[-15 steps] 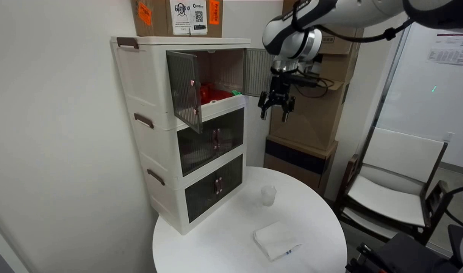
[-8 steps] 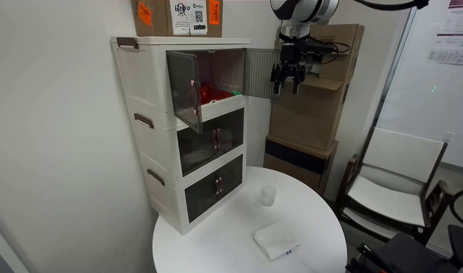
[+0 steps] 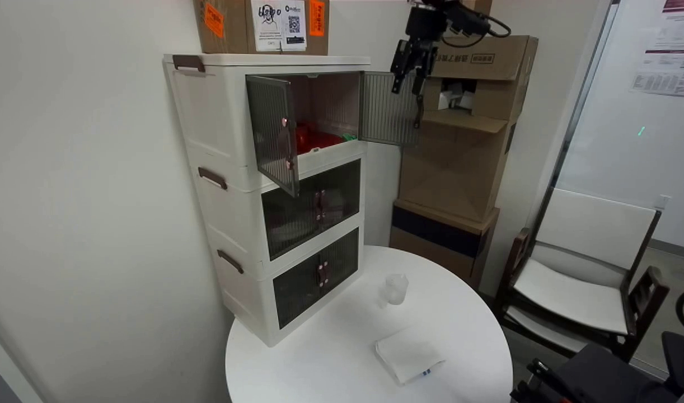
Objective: Remove the jar from the top cabinet
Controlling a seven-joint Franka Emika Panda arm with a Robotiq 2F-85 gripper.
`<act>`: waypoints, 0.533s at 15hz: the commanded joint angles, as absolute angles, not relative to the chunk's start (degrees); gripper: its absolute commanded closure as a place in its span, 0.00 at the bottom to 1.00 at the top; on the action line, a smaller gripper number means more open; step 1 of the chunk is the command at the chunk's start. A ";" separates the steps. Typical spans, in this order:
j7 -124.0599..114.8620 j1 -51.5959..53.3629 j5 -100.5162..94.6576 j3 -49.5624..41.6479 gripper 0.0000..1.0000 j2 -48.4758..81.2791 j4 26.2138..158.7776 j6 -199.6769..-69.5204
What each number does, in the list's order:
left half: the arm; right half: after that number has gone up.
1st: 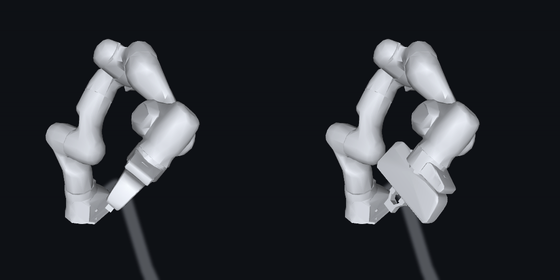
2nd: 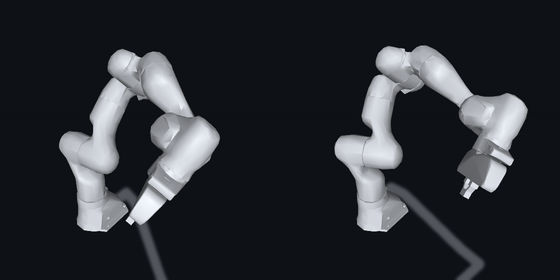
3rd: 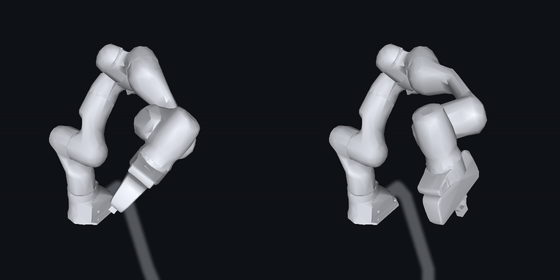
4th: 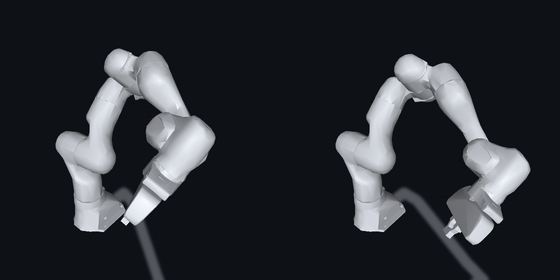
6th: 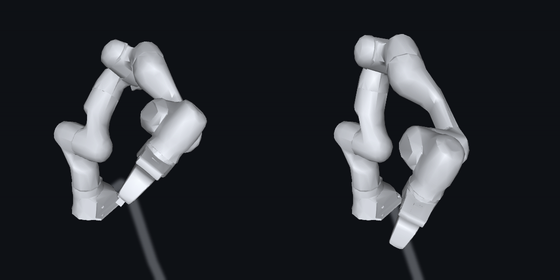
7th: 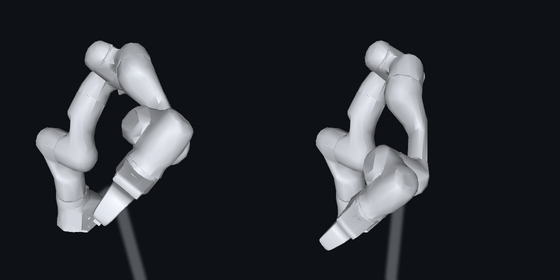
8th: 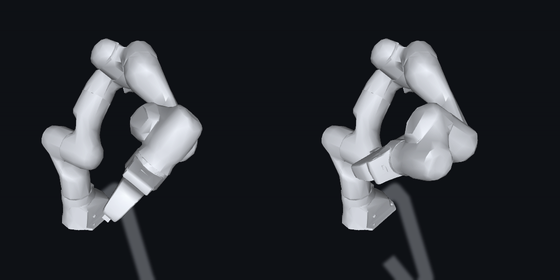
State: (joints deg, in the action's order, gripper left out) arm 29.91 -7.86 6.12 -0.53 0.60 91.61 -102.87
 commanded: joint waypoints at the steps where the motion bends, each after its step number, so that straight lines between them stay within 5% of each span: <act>1: 38.24 -5.91 10.75 -1.64 0.00 -2.22 91.82 -98.02; 8: 34.84 -3.19 7.34 -1.46 0.00 -3.10 92.96 -101.41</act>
